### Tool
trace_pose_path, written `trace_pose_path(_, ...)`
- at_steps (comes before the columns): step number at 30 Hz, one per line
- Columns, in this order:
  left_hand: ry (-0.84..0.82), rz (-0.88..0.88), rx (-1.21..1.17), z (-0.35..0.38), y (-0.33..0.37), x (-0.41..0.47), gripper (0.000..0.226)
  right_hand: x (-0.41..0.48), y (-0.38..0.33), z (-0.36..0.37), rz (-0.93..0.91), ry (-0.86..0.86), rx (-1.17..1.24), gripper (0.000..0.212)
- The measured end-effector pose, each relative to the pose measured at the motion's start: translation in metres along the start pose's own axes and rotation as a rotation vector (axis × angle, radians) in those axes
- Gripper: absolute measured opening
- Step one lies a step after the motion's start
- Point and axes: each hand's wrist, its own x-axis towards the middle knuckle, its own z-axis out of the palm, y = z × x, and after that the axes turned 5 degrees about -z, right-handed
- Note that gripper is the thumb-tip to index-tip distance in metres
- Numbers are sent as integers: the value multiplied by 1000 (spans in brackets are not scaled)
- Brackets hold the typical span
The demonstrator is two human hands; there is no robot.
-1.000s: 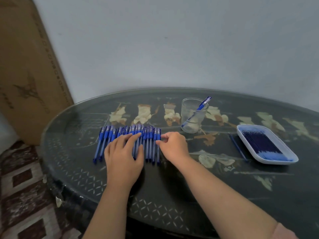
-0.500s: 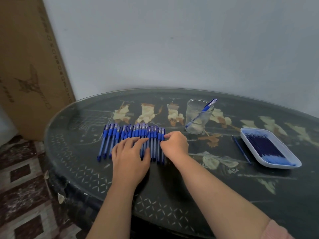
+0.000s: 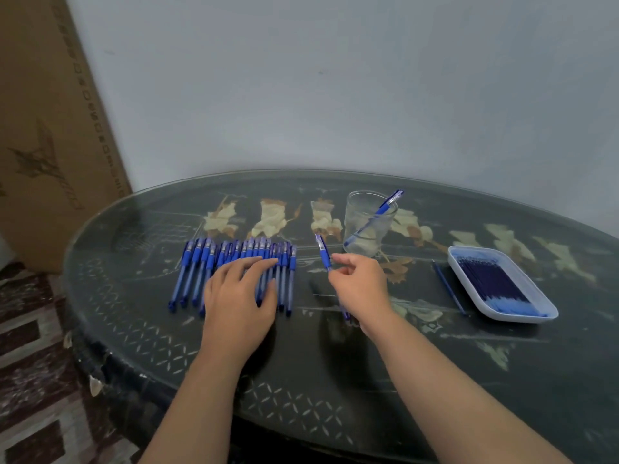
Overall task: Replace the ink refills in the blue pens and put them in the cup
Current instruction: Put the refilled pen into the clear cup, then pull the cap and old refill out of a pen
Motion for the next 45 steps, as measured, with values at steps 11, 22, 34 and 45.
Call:
trace_pose_path(11,-108,271,-235,39,62,-13,40,-20,74,-76,-337,-17,-326,41)
trace_pose_path(22,-87,310,-265,75,80,-7,20,-15,93,-98,-500,31,-311,44)
trace_pose_path(34,-143,291,-290,77,81,-7,13,-13,101,-87,-531,48,-213,36)
trace_pose_path(45,-193,306,-295,72,83,-4,18,-9,107,-85,-622,75,-165,38)
